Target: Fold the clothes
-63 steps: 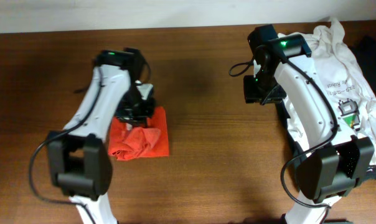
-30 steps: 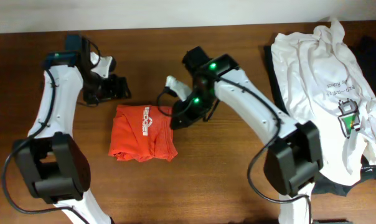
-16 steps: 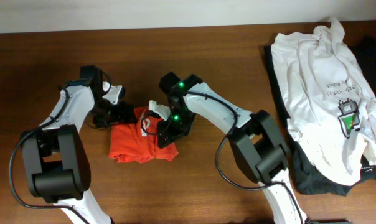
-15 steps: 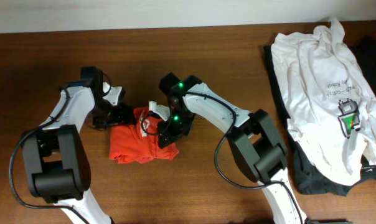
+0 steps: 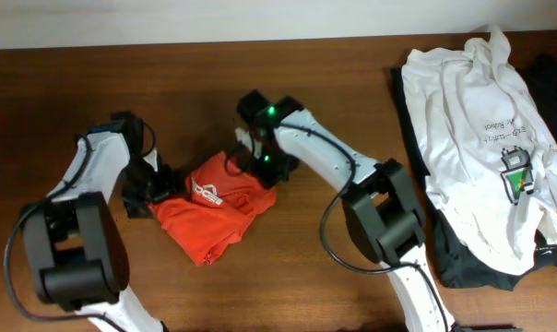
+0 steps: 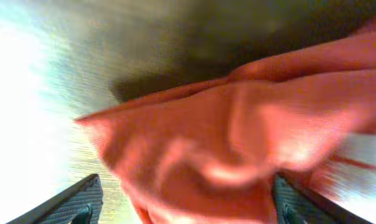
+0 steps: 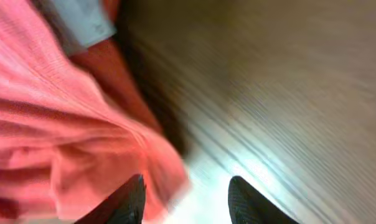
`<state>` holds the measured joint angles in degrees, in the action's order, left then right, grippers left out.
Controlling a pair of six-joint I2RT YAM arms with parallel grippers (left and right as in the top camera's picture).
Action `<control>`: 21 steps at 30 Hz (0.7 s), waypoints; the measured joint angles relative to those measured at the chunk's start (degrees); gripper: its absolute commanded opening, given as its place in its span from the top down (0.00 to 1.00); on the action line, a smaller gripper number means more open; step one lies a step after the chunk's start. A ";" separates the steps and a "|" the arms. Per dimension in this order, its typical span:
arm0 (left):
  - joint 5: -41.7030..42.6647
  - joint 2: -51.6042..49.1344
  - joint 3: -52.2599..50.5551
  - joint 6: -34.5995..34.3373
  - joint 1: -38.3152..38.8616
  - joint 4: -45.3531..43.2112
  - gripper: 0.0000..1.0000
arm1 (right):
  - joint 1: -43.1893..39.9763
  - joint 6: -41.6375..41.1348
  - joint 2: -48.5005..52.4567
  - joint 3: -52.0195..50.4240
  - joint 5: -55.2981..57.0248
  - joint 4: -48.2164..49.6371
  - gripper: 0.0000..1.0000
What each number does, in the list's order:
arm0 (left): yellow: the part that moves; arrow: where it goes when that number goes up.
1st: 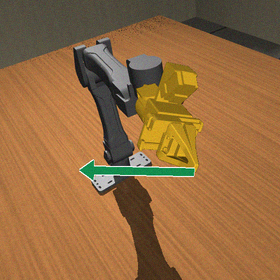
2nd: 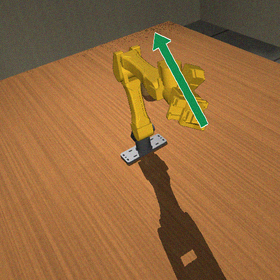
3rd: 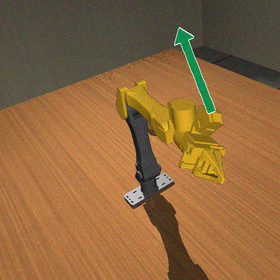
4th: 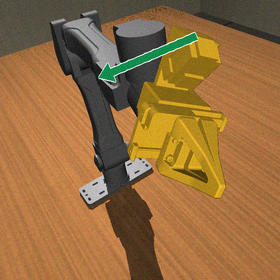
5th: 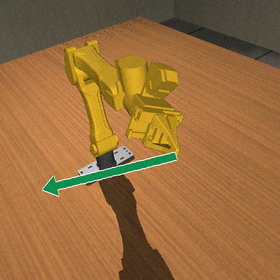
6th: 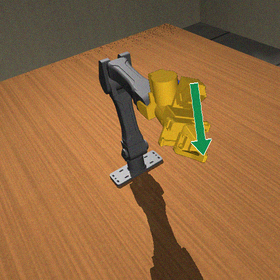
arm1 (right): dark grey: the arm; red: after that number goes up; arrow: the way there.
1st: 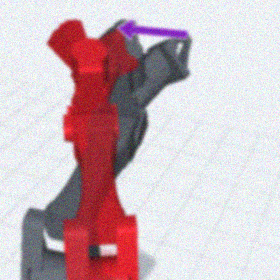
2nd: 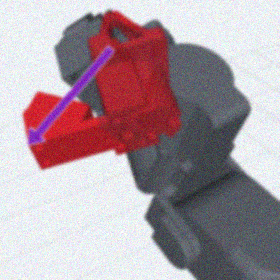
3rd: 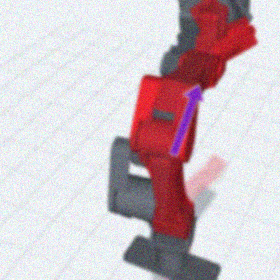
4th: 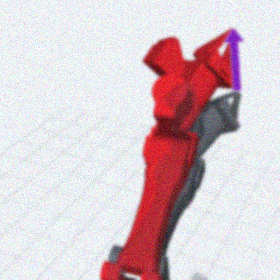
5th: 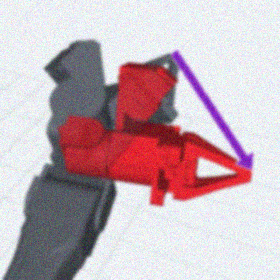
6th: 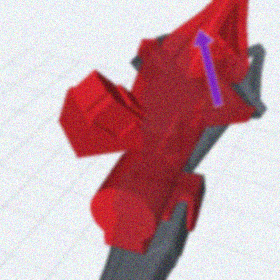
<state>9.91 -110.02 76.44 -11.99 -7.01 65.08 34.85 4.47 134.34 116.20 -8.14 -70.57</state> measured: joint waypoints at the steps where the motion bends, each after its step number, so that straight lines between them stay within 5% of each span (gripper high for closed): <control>1: 0.20 1.86 1.29 1.31 0.00 -0.46 0.01 | -0.83 -0.07 -0.02 4.76 1.46 -2.86 0.51; 10: 12.52 6.64 7.67 21.24 -0.04 -8.85 0.01 | -7.28 -0.46 -3.02 38.58 4.50 -24.30 0.48; 21: 25.83 -11.69 7.67 35.82 -0.15 -8.70 0.03 | -16.35 -3.69 -5.07 42.25 4.44 -26.40 0.48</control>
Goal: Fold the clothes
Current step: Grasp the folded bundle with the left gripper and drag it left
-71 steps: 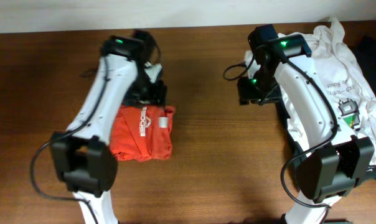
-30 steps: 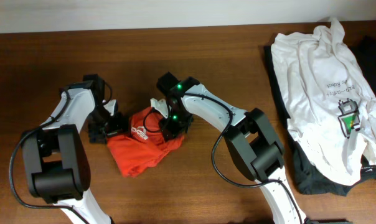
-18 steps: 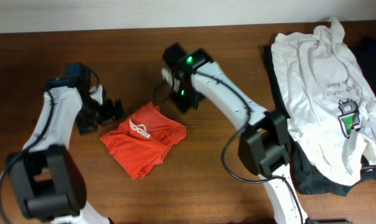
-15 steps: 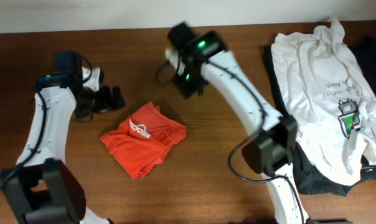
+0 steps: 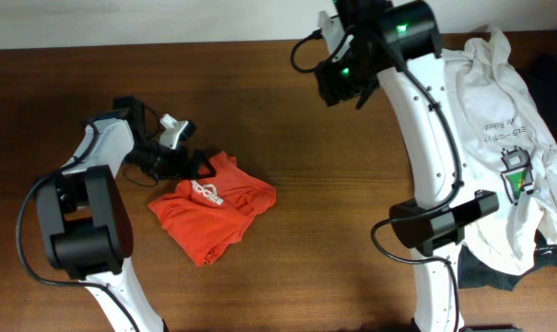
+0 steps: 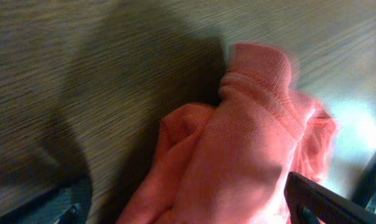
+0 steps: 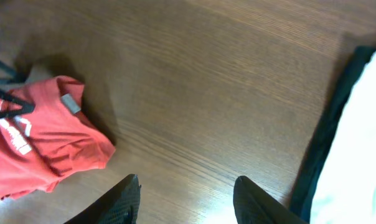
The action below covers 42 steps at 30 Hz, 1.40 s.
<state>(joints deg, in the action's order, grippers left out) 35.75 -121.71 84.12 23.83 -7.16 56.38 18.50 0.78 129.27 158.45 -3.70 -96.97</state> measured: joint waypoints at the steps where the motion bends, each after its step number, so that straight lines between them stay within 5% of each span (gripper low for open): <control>1: 0.37 -0.04 0.00 0.46 0.00 0.33 0.09 | -0.79 -0.35 0.00 0.00 -0.44 0.00 0.48; 6: 2.16 -1.97 -0.39 3.19 0.00 5.09 0.45 | -4.33 -2.82 -1.68 -1.46 -2.36 0.00 0.46; 9: 3.04 -2.32 -2.23 3.85 -0.07 5.38 0.83 | -6.51 -3.69 -5.99 -7.34 -2.80 0.17 0.46; 12: 3.30 -2.67 -4.48 4.46 -0.04 5.53 0.99 | -9.03 -3.80 -10.91 -15.69 -3.04 -0.02 0.48; 20: 2.58 -3.34 -1.95 1.55 -1.64 5.73 0.99 | -15.89 -3.78 -14.25 -27.54 -2.80 -0.02 0.48; 27: -2.21 -4.42 15.50 -10.16 -12.94 3.61 0.99 | -19.74 -3.80 -14.27 -27.54 -1.64 -0.02 0.48; 34: -14.25 -4.42 26.80 -23.43 -20.24 3.17 1.00 | -20.24 -3.78 -14.27 -27.54 -1.46 -0.02 0.48; 42: -36.50 -4.42 26.88 -27.78 -23.47 3.61 0.99 | -20.24 -3.76 -14.27 -27.54 -1.46 -0.02 0.48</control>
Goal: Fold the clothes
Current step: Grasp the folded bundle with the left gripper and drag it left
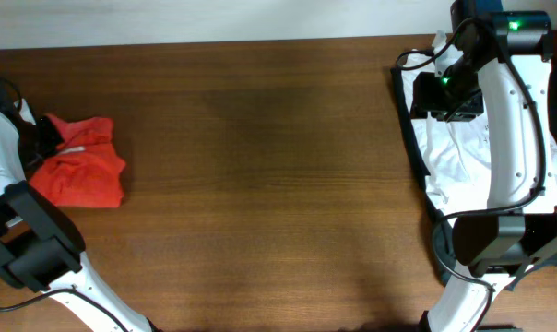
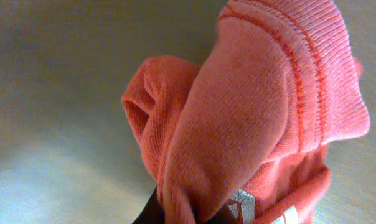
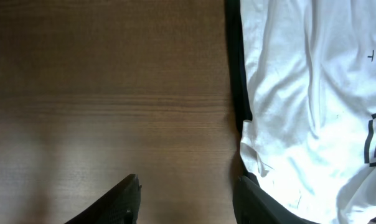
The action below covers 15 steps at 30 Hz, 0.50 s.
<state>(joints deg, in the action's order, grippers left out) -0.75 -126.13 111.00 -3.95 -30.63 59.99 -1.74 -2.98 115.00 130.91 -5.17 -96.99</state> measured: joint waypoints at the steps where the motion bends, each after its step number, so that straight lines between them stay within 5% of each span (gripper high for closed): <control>1: -3.21 0.00 0.00 -0.22 0.02 -0.15 0.99 | 0.00 -0.02 0.00 0.00 0.00 0.00 0.48; 8: -14.78 0.00 0.00 -0.24 0.17 -1.97 0.96 | 0.00 -0.02 0.00 0.00 0.00 0.00 0.48; 9: -15.37 0.00 0.00 -0.24 0.17 -2.16 0.85 | 0.00 -0.02 0.00 0.00 0.00 0.00 0.48; 10: -15.89 0.00 0.00 -0.24 0.17 -2.25 0.59 | 0.00 -0.04 0.00 0.00 0.00 0.00 0.48; 11: -16.28 0.00 0.00 -0.22 0.17 -2.27 0.13 | 0.00 0.00 0.00 0.00 0.00 0.00 0.48; 12: -16.61 0.00 0.00 -0.50 0.17 -2.29 0.01 | 0.00 -0.02 0.00 0.00 0.00 0.00 0.48; 15: -17.33 0.00 0.00 -0.44 0.17 -2.38 0.01 | 0.00 -0.02 0.00 0.00 0.00 0.00 0.48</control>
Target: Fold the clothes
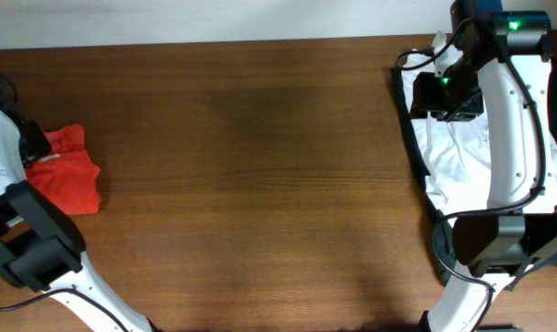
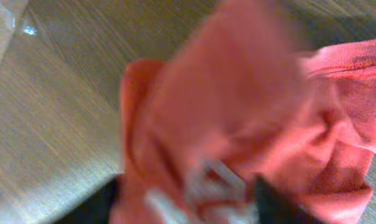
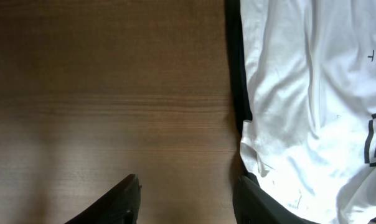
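Note:
The red garment (image 1: pixel 65 180) lies bunched at the table's far left edge. In the left wrist view it (image 2: pixel 238 124) fills the blurred frame. My left gripper (image 1: pixel 28 143) is at its far left side; its dark fingers (image 2: pixel 98 205) stand wide apart with red cloth between them (image 2: pixel 188 208), so it is open. A white printed shirt (image 3: pixel 312 93) lies crumpled at the far right on a dark garment (image 3: pixel 233 74). My right gripper (image 3: pixel 188 205) hangs open and holds nothing, high over bare wood just left of the shirt's edge (image 1: pixel 442 92).
The brown wooden table (image 1: pixel 260 166) stretches between the two piles. The dark garment's edge (image 1: pixel 400 101) runs along the white shirt's left side. The table's left edge lies just beyond the red garment.
The red garment has shifted a little further left and looks more compact. My left gripper, then shut on a fold of it, now has its fingers apart. The right arm has not moved.
Both grippers were at the red garment in the middle of the table. Then the right arm was up toward the white shirt while the left stayed at the red cloth. Later the left held the garment at the far left edge, and now it is open there.

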`<state>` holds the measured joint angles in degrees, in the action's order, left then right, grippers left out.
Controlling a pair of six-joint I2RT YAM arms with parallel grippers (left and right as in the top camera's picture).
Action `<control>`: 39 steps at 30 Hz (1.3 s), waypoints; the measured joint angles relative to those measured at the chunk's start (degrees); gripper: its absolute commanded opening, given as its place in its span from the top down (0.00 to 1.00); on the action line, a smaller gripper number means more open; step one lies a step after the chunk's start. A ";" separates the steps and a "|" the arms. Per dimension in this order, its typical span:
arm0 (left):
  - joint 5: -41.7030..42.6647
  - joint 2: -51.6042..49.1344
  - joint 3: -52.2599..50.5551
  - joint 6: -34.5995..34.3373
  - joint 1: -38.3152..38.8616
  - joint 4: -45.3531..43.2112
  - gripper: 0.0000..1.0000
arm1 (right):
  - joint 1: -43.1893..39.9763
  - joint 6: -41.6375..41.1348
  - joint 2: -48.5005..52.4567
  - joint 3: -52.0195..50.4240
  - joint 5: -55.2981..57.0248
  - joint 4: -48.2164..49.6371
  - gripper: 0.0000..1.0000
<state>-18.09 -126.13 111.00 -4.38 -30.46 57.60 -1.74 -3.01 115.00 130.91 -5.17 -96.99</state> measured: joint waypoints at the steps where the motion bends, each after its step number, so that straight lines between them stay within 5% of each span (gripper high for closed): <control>1: -0.20 0.00 0.02 0.00 0.00 0.02 0.01 | 0.00 -0.02 0.00 0.00 0.00 0.00 0.48; 8: -4.09 0.57 0.87 -0.20 0.74 0.96 0.01 | -0.79 0.09 0.00 0.00 -0.07 0.00 0.41; 11: -4.90 2.99 0.87 -0.20 2.69 2.01 0.01 | -2.47 -0.17 0.00 0.00 -0.96 0.37 0.21; 14: -4.59 7.39 1.01 -0.02 8.09 2.21 0.01 | -4.39 1.40 0.00 0.00 -3.80 2.84 0.10; 17: -2.73 11.19 2.14 1.66 17.03 4.24 0.01 | -5.55 3.52 0.00 0.00 -7.28 4.04 0.10; 21: -0.13 12.07 2.58 1.42 28.65 17.64 0.01 | -6.32 4.74 0.00 0.00 -9.16 0.83 0.05; 25: 5.40 12.04 2.45 0.02 31.06 31.98 0.01 | -8.02 5.16 -0.11 -1.03 -9.31 0.00 0.01; 32: 12.31 14.40 -0.63 -1.51 29.31 38.80 0.01 | -10.99 4.94 -7.91 -22.47 -6.43 -0.07 0.01; 39: 11.87 33.92 -13.18 -4.39 29.35 31.30 0.01 | -11.89 5.05 -22.34 -42.91 -5.20 8.87 0.01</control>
<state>-6.22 -92.20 97.82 -8.78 -1.10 88.90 -13.63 2.04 92.66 88.01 -10.37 -88.12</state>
